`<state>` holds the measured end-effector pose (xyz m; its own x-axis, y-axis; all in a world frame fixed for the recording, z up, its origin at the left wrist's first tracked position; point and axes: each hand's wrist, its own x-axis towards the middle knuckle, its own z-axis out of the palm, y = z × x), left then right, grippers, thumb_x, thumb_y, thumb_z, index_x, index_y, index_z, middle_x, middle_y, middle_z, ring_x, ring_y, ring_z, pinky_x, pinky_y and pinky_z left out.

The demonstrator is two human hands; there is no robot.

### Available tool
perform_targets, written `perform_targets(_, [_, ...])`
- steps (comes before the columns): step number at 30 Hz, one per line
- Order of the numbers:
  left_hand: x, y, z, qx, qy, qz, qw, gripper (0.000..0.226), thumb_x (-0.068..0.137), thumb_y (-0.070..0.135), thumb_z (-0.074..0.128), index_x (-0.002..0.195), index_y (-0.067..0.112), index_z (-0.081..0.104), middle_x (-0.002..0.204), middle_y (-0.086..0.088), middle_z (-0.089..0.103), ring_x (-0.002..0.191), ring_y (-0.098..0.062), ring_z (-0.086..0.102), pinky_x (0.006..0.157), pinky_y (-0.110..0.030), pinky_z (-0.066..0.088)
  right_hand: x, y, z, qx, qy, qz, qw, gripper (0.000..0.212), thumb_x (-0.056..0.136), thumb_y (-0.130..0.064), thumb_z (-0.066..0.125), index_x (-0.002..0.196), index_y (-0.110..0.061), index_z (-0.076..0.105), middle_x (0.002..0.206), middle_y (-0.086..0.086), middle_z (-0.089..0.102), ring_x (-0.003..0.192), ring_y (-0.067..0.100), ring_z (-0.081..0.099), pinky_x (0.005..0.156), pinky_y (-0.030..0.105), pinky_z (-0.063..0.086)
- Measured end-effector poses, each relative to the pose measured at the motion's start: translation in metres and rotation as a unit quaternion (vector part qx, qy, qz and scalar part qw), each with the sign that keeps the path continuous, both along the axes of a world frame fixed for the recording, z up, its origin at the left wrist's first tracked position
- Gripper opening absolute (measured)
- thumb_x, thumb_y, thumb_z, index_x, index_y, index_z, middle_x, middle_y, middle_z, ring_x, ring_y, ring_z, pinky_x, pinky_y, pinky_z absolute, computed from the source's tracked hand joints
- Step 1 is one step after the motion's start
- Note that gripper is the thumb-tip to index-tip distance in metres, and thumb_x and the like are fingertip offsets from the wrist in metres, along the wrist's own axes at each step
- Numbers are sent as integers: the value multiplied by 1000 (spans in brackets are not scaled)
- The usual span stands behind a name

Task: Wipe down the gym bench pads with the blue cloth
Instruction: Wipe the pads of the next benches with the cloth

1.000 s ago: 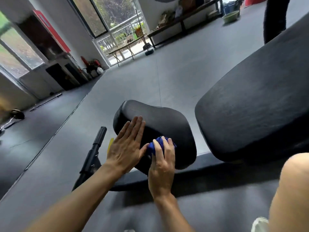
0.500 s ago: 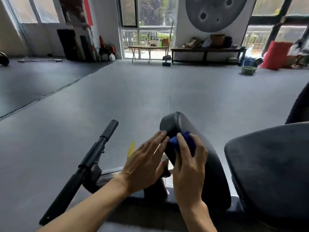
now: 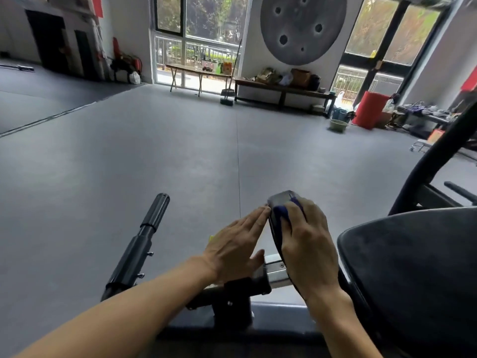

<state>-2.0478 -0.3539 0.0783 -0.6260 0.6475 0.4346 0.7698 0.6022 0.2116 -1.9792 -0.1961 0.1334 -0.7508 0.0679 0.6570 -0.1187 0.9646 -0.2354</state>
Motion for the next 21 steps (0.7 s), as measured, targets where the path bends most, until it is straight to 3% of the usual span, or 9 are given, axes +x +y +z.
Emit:
perform_targets(3, [-11,1,-2,29,-32,-31,999,94,94,33,57,163,12,-3,171,-3,-3,157,-17,6,126,-30,18,22,-10,-17,46,-9,-71,996,39,90,-14,71,127,-9,63,139,11,54,136,35,46,103,48,51])
perform_targets(5, [-19,1,-6,36,-51,-47,997,99,93,30,61,161,17,-10,170,0,-9,157,-13,-1,127,-27,12,9,-16,-11,80,-21,-99,992,38,88,-13,72,125,-10,62,134,11,56,133,35,48,100,50,52])
perform_targets(8, [-29,0,-9,33,-77,-65,994,102,94,30,62,161,18,-15,167,4,-19,154,-7,-12,126,-25,5,-39,-25,20,97,-123,-104,982,23,100,-25,54,121,-18,60,124,1,54,124,24,48,97,37,47])
perform_targets(11, [-34,0,-16,-14,-99,-68,993,99,98,41,55,160,18,-18,163,4,-27,149,-5,-23,126,-27,-2,-78,-21,42,97,-225,-98,964,25,104,-32,42,120,-22,59,123,-2,54,122,21,46,93,34,41])
perform_targets(15, [-46,-14,-39,-120,-81,-69,987,82,102,58,30,163,19,-8,170,-2,-15,154,-15,-21,128,-38,-7,-26,-26,26,138,-156,-85,974,24,101,-36,51,121,-25,58,125,-4,55,120,19,48,98,34,44])
perform_targets(18, [-52,-31,-56,-193,-89,-64,975,80,99,64,29,164,21,11,171,-7,-3,157,-23,-12,128,-46,-5,6,-33,10,169,-112,-107,973,33,97,-34,57,127,-21,58,135,4,57,133,29,49,112,39,39])
perform_targets(21, [-51,-37,-55,-219,-101,-60,969,76,99,65,30,162,23,21,171,-9,8,158,-27,-3,127,-50,0,-28,-36,16,201,-140,-135,960,25,100,-36,51,122,-24,56,127,0,55,125,25,49,108,38,42])
